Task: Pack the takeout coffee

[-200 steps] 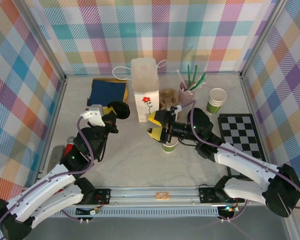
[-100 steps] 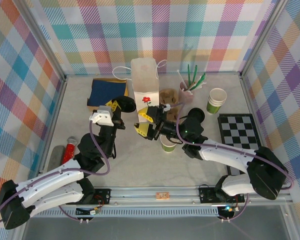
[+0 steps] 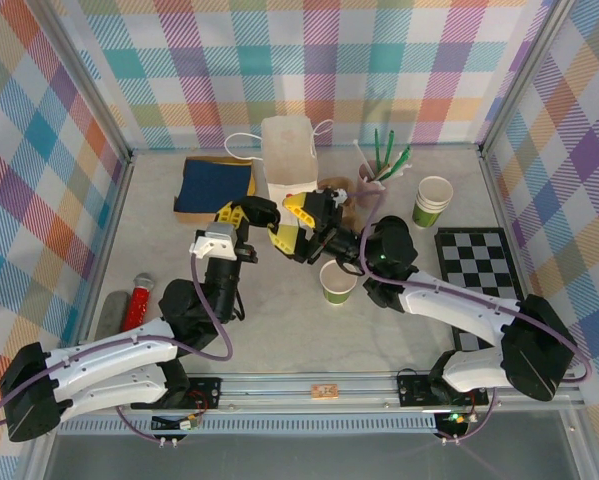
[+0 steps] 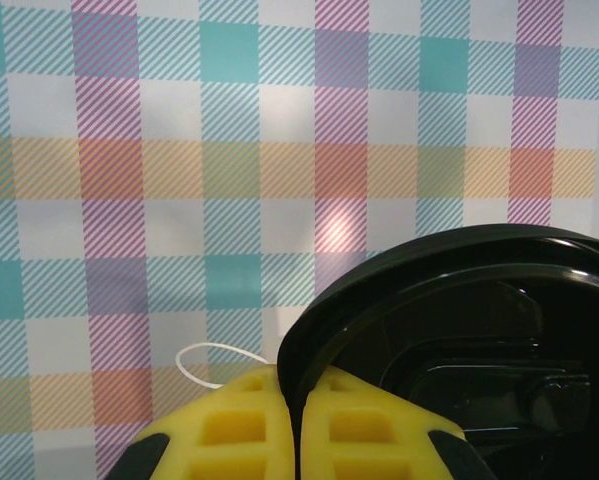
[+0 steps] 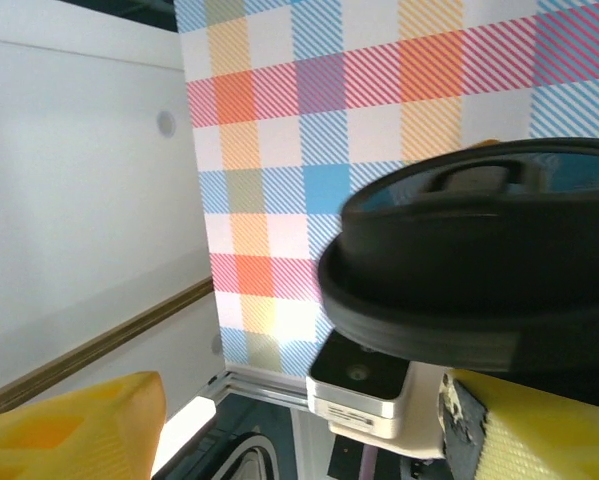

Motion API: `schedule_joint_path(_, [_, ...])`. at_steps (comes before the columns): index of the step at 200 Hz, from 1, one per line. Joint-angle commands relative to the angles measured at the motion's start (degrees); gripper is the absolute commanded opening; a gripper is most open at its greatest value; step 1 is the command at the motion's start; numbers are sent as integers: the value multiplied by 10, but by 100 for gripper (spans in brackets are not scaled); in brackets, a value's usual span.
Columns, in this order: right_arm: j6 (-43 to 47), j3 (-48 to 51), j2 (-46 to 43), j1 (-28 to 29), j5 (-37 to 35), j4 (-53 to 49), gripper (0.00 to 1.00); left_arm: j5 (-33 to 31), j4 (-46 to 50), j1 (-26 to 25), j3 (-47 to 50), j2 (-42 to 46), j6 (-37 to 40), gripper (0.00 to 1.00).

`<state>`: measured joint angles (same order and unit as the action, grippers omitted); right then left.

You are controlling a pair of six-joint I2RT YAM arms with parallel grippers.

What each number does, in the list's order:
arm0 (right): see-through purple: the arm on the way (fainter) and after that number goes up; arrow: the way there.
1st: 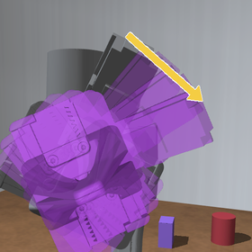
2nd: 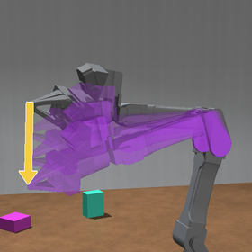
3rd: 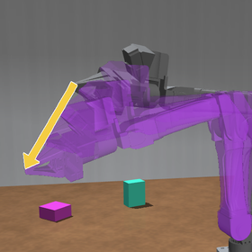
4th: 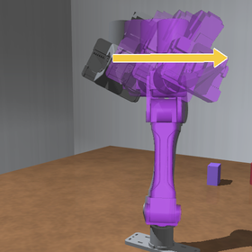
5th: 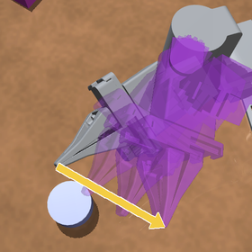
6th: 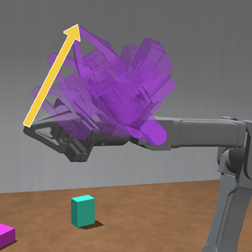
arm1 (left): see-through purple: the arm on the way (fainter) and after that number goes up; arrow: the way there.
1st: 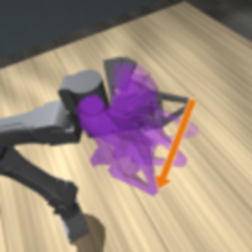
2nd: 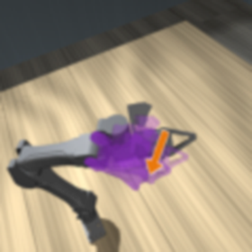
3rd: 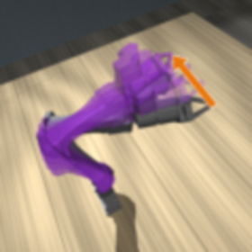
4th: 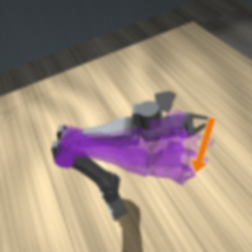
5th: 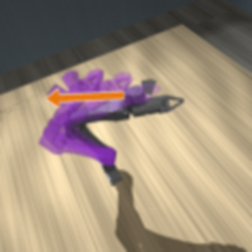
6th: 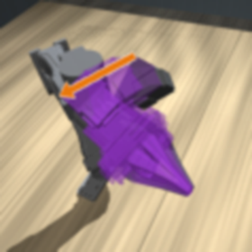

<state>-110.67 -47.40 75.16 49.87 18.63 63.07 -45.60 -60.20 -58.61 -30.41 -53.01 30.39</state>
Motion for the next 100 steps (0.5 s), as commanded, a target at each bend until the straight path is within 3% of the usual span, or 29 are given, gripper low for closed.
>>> schedule_joint_path(1, [-8, -9, -7, -3, -1, 23, 70, -8, -70, -7, 6, 4, 29, 1])
schedule_joint_path(73, [-53, 3, 14, -2, -18, 49, 64, 7, -120, -20, 11, -11, 77, 0])
schedule_joint_path(100, [-78, -6, 6, -2, -12, -36, 61, 14, -121, -21, 5, -17, 84, 0])
